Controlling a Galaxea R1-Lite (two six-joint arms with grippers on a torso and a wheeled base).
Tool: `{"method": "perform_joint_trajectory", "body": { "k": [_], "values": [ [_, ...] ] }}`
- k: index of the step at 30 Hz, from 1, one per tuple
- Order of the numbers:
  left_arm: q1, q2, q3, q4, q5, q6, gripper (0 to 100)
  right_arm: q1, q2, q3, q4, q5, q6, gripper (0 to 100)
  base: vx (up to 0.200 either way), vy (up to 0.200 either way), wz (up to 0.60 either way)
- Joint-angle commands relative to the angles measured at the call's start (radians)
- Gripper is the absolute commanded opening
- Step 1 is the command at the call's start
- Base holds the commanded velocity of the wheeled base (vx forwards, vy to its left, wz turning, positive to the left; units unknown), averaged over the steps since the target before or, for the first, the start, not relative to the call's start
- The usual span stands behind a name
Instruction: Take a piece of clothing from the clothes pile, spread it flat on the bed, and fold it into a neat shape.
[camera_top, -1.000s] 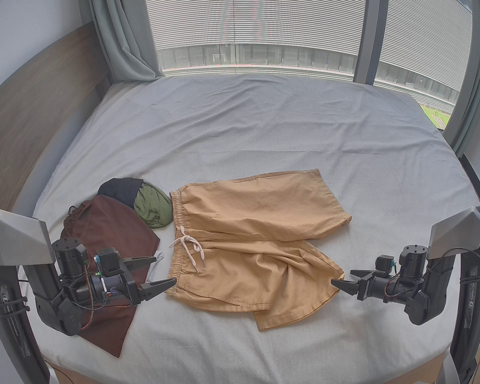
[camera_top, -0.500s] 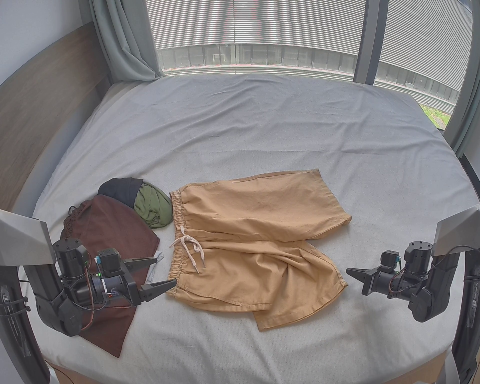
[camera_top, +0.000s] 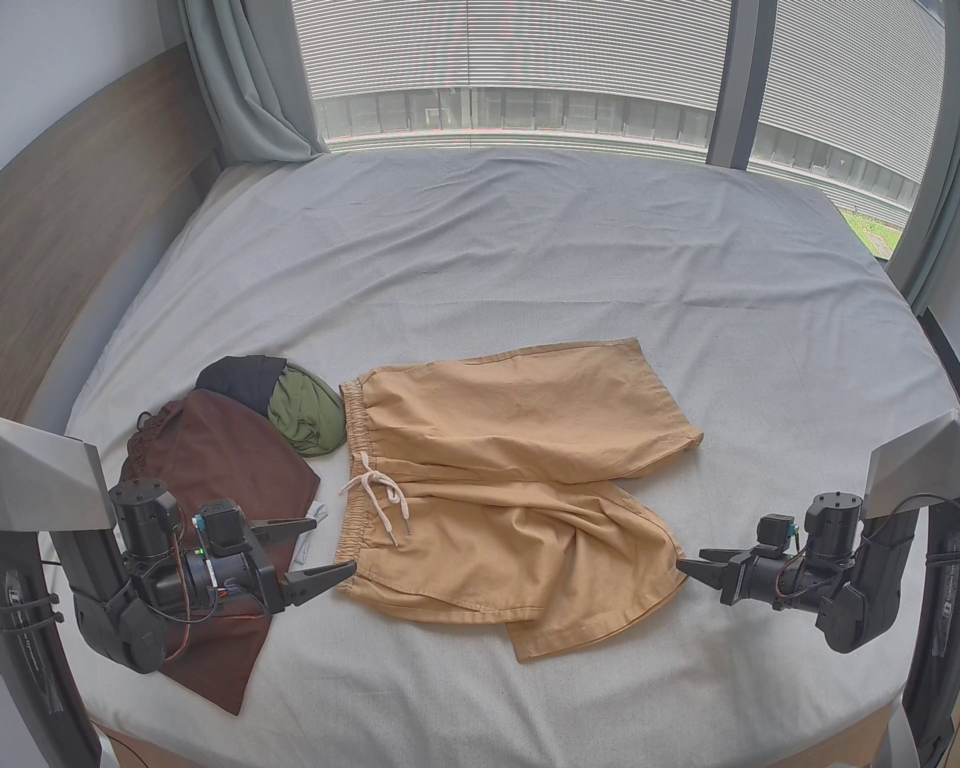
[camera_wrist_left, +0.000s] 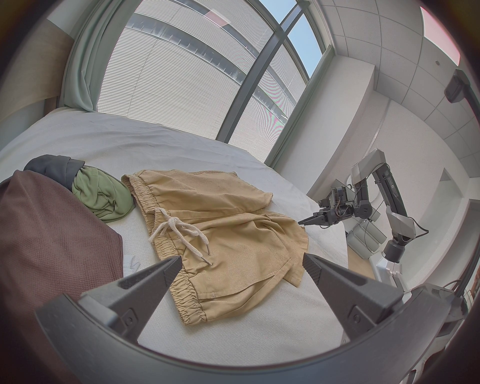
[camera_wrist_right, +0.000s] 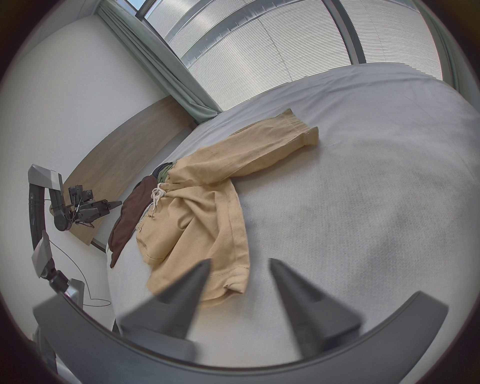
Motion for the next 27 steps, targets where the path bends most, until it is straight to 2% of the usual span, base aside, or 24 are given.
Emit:
{"method": "perform_joint_trajectory", "body": {
  "k": [1, 10, 14, 15, 27],
  "values": [
    [0.000, 0.002, 0.000, 0.000, 0.000, 0.000, 100, 0.013, 0.006, 0.007, 0.000, 0.000, 0.012, 100, 0.000, 0.000, 0.00],
    [0.000, 0.002, 0.000, 0.000, -0.002, 0.000, 100, 0.072, 0.006, 0.009, -0.010, -0.003, 0.131, 100, 0.000, 0.000, 0.00],
    [0.000, 0.002, 0.000, 0.000, 0.000, 0.000, 100, 0.078, 0.008, 0.003, -0.010, -0.037, 0.155, 100, 0.000, 0.000, 0.00],
    [0.000, 0.002, 0.000, -0.002, -0.002, 0.000, 100, 0.078, 0.008, 0.003, -0.010, -0.043, 0.158, 0, 0.000, 0.000, 0.00],
    [0.000, 0.005, 0.002, -0.002, -0.002, 0.000, 100, 0.072, 0.008, 0.001, -0.004, -0.044, 0.158, 0, 0.000, 0.000, 0.00]
  ]
}}
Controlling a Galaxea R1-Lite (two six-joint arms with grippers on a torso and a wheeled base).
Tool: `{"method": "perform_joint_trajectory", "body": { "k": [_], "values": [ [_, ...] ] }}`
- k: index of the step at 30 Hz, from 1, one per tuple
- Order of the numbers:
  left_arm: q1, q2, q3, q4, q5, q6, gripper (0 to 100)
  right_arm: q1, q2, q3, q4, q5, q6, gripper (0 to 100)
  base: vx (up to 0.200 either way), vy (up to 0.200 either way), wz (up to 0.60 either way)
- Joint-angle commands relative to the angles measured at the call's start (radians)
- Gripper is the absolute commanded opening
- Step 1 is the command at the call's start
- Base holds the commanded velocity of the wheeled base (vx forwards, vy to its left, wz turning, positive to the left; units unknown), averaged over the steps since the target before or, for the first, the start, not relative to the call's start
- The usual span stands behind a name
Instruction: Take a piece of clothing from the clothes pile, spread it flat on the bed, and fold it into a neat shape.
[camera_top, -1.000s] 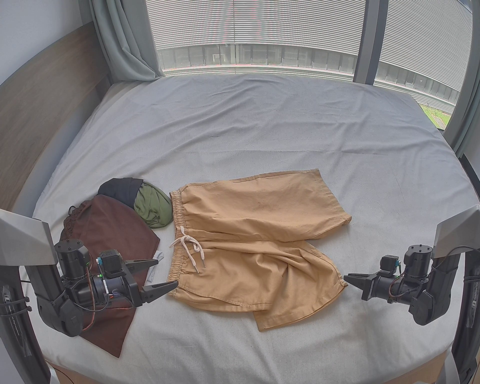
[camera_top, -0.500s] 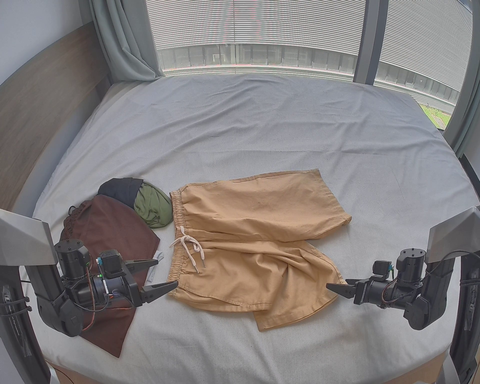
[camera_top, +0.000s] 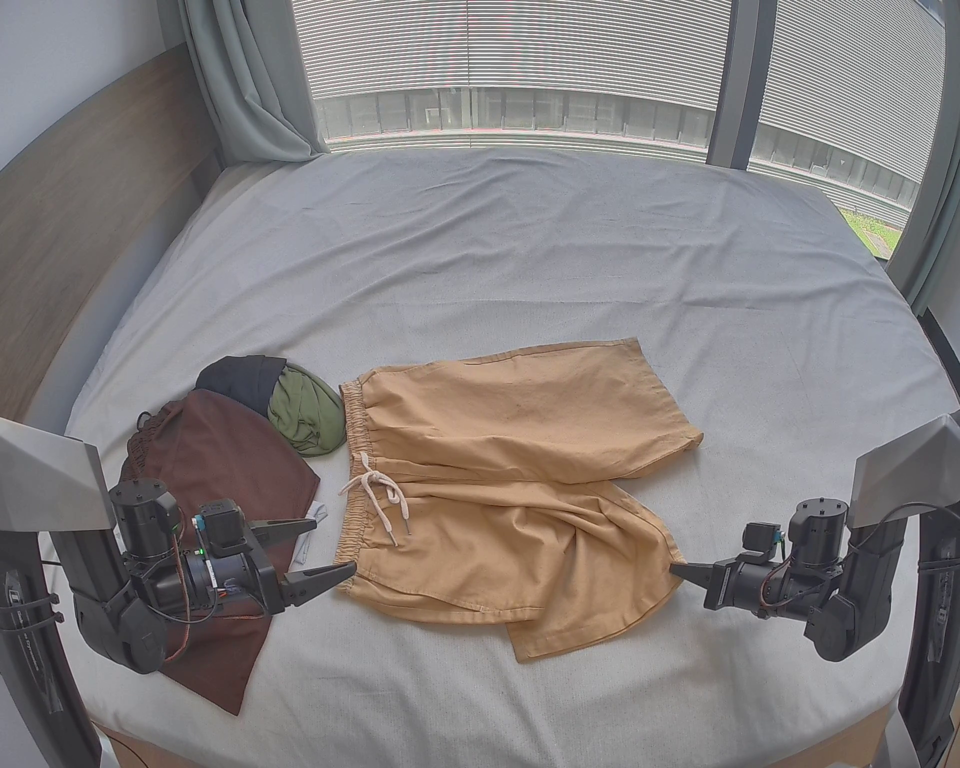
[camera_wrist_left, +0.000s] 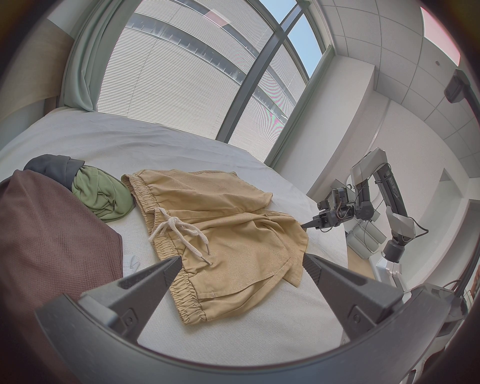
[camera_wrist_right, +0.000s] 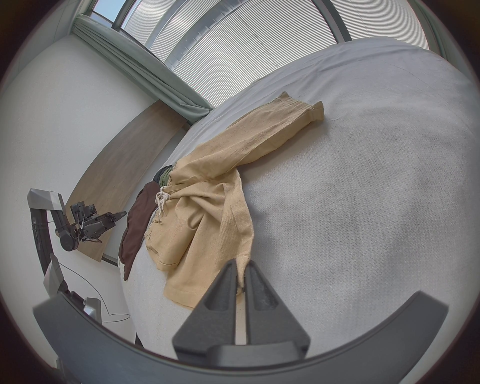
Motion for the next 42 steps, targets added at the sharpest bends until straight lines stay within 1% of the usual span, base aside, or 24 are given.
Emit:
{"method": "perform_joint_trajectory", "body": {
  "k": [1, 8, 13, 19, 30, 36, 42],
  "values": [
    [-0.001, 0.001, 0.000, -0.001, 0.000, 0.000, 100, -0.009, -0.003, -0.008, 0.001, 0.000, -0.001, 0, 0.000, 0.000, 0.00],
    [-0.003, 0.005, 0.000, 0.001, 0.000, 0.000, 100, -0.066, -0.020, -0.074, 0.007, -0.001, -0.002, 0, 0.000, 0.000, 0.00],
    [-0.011, 0.014, 0.000, -0.001, 0.001, 0.005, 100, -0.072, -0.014, -0.120, 0.019, -0.003, -0.004, 0, 0.000, 0.000, 0.00],
    [-0.009, 0.018, 0.000, 0.001, 0.001, 0.009, 100, -0.093, -0.011, -0.189, 0.088, -0.006, -0.015, 0, 0.000, 0.000, 0.00],
    [-0.011, 0.031, -0.001, -0.001, 0.001, 0.011, 100, -0.125, 0.038, -0.306, 0.113, -0.017, -0.035, 0, 0.000, 0.000, 0.00],
    [-0.011, 0.031, -0.001, -0.001, 0.001, 0.009, 100, -0.132, 0.078, -0.387, 0.126, -0.058, -0.064, 0, 0.000, 0.000, 0.00],
    [-0.011, 0.032, -0.001, -0.001, 0.001, 0.009, 100, -0.119, 0.092, -0.453, 0.116, -0.101, -0.058, 0, 0.000, 0.000, 0.00]
  ]
}}
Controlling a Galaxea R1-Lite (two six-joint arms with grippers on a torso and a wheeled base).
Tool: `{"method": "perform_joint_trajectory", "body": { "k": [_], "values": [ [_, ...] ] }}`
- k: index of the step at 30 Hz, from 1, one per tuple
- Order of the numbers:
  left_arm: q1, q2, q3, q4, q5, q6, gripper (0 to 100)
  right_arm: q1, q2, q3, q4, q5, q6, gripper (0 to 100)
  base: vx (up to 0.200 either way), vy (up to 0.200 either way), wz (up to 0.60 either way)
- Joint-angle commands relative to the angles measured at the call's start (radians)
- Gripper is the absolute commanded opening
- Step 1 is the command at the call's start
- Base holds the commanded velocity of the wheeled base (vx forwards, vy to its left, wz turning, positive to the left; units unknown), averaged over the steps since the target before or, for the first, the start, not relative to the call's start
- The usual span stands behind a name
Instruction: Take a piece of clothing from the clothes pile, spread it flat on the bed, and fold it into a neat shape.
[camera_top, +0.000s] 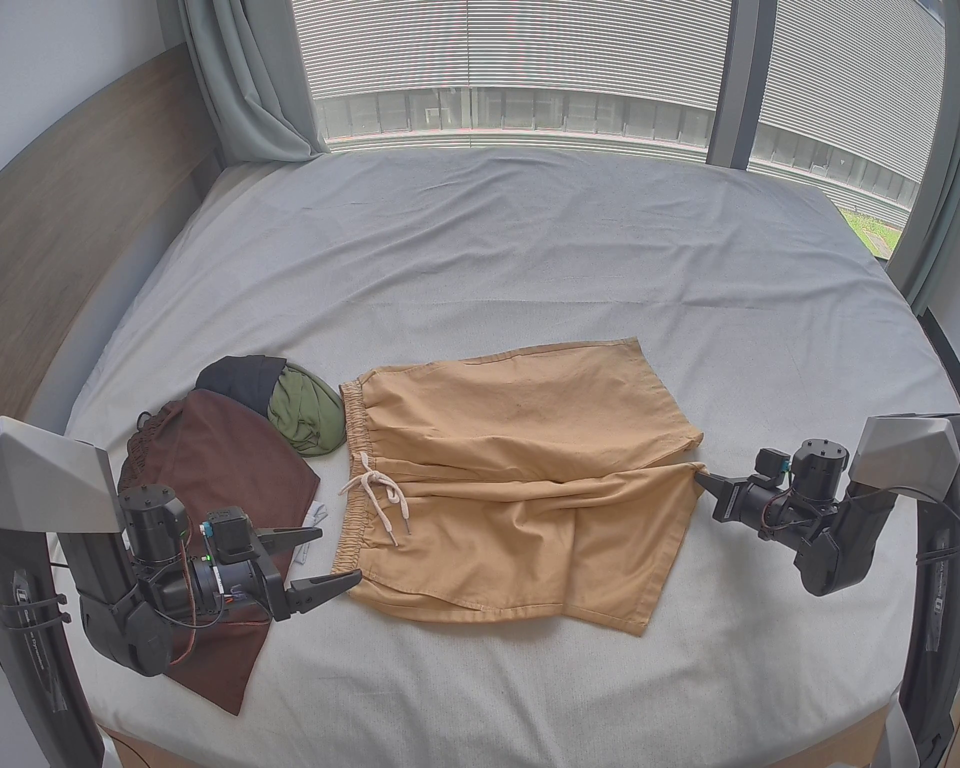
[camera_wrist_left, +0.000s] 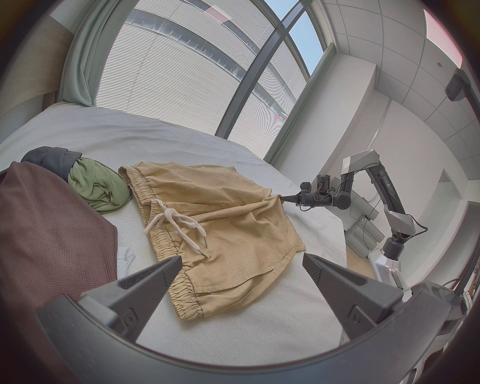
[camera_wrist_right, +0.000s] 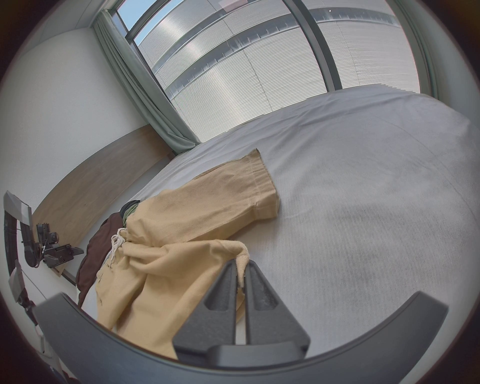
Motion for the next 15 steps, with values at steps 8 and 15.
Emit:
{"method": "perform_joint_trajectory", "body": {
  "k": [8, 15],
  "values": [
    [0.000, 0.002, 0.000, -0.001, 0.000, 0.000, 100, 0.015, 0.044, -0.084, -0.028, -0.036, 0.008, 0, 0.000, 0.000, 0.00],
    [0.000, 0.002, 0.000, -0.001, 0.000, 0.000, 100, 0.016, 0.053, -0.087, -0.042, -0.036, 0.006, 0, 0.000, 0.000, 0.00]
  ]
}}
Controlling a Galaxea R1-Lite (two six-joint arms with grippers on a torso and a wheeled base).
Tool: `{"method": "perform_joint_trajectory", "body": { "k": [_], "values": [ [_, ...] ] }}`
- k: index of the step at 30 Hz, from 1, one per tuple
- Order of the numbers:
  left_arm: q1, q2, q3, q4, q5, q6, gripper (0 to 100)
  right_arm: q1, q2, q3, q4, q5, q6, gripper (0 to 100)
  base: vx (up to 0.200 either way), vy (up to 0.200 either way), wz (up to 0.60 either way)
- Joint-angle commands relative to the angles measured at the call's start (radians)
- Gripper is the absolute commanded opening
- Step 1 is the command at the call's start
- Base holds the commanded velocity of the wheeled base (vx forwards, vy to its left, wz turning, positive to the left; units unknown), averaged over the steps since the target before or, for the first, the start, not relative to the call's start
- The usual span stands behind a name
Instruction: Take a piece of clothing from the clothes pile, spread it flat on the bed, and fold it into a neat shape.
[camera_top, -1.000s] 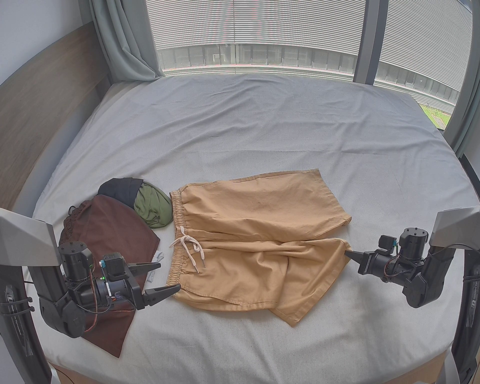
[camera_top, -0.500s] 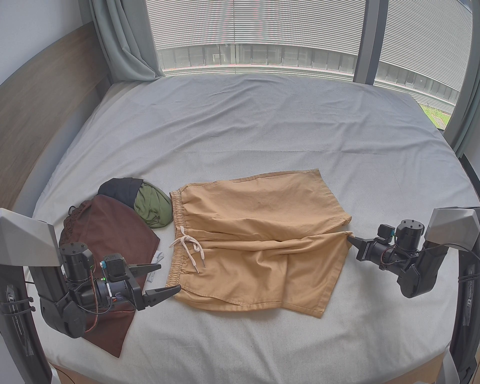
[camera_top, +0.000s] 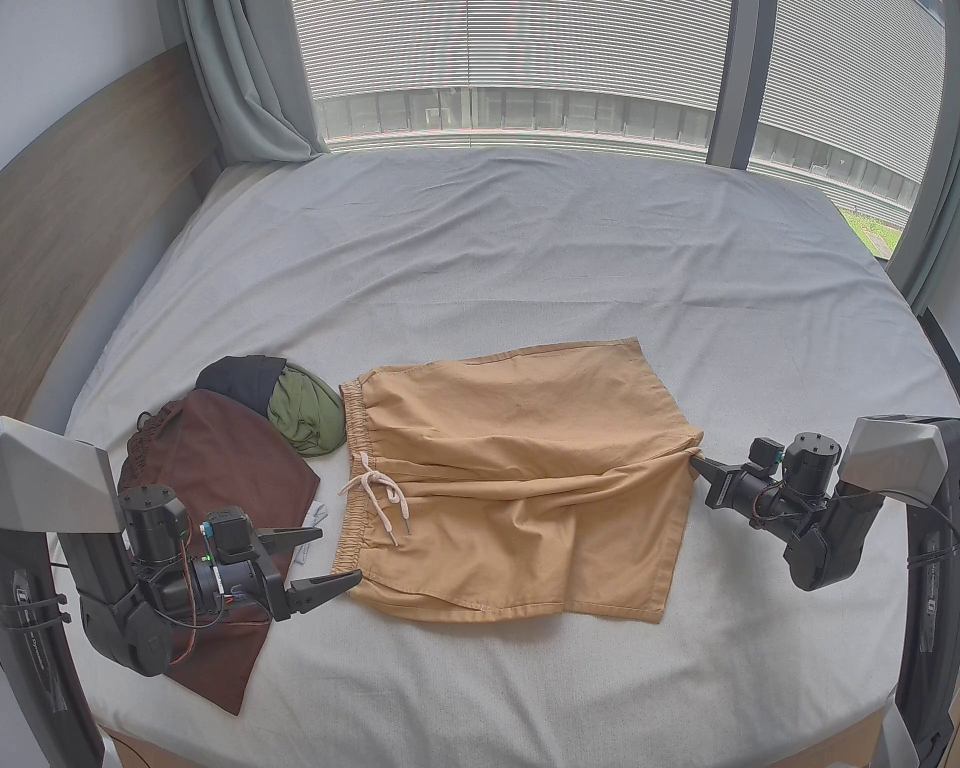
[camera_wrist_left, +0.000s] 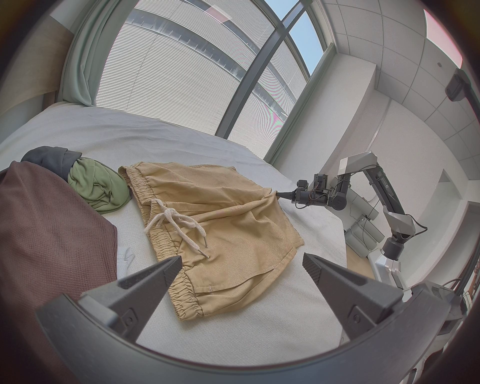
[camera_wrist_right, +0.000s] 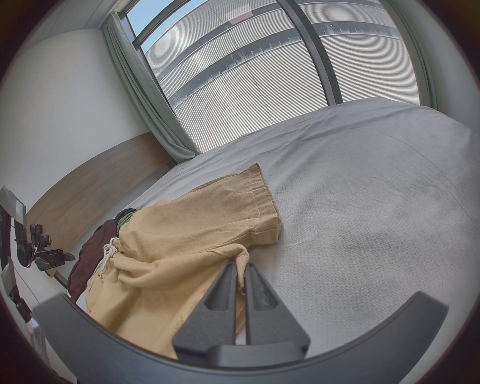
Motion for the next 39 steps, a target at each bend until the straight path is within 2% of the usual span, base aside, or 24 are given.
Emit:
{"method": "perform_joint_trajectory", "body": {
  "k": [1, 2, 3, 17, 18, 24, 33, 34, 39],
  "values": [
    [0.000, 0.000, 0.000, 0.001, -0.002, 0.000, 100, 0.001, 0.006, 0.002, -0.001, 0.002, -0.001, 0, 0.000, 0.000, 0.00],
    [0.000, 0.000, 0.000, -0.001, -0.002, 0.000, 100, 0.001, 0.006, 0.005, -0.001, 0.002, -0.001, 0, 0.000, 0.000, 0.00],
    [0.000, 0.001, 0.000, -0.001, 0.000, 0.000, 100, 0.003, 0.006, 0.007, -0.001, 0.002, -0.001, 100, 0.000, 0.000, 0.00],
    [-0.002, 0.000, 0.000, -0.001, -0.002, 0.002, 100, 0.001, -0.071, 0.142, -0.035, 0.030, -0.016, 100, 0.000, 0.000, 0.00],
    [0.000, -0.002, 0.000, -0.001, -0.002, 0.002, 100, 0.006, -0.100, 0.209, -0.024, 0.037, -0.024, 100, 0.000, 0.000, 0.00],
    [0.000, -0.002, 0.000, -0.001, -0.002, 0.002, 100, 0.050, -0.111, 0.343, -0.010, 0.073, -0.059, 100, 0.000, 0.000, 0.00],
    [0.000, -0.002, 0.000, -0.001, -0.002, 0.002, 100, 0.070, -0.134, 0.398, 0.053, 0.082, -0.059, 100, 0.000, 0.000, 0.00],
    [0.000, -0.002, -0.001, -0.001, -0.002, 0.002, 100, 0.081, -0.144, 0.422, 0.060, 0.109, -0.059, 100, 0.000, 0.000, 0.00],
    [0.000, -0.002, 0.000, -0.001, -0.002, 0.002, 100, 0.105, -0.149, 0.456, 0.060, 0.117, -0.059, 100, 0.000, 0.000, 0.00]
  ]
}}
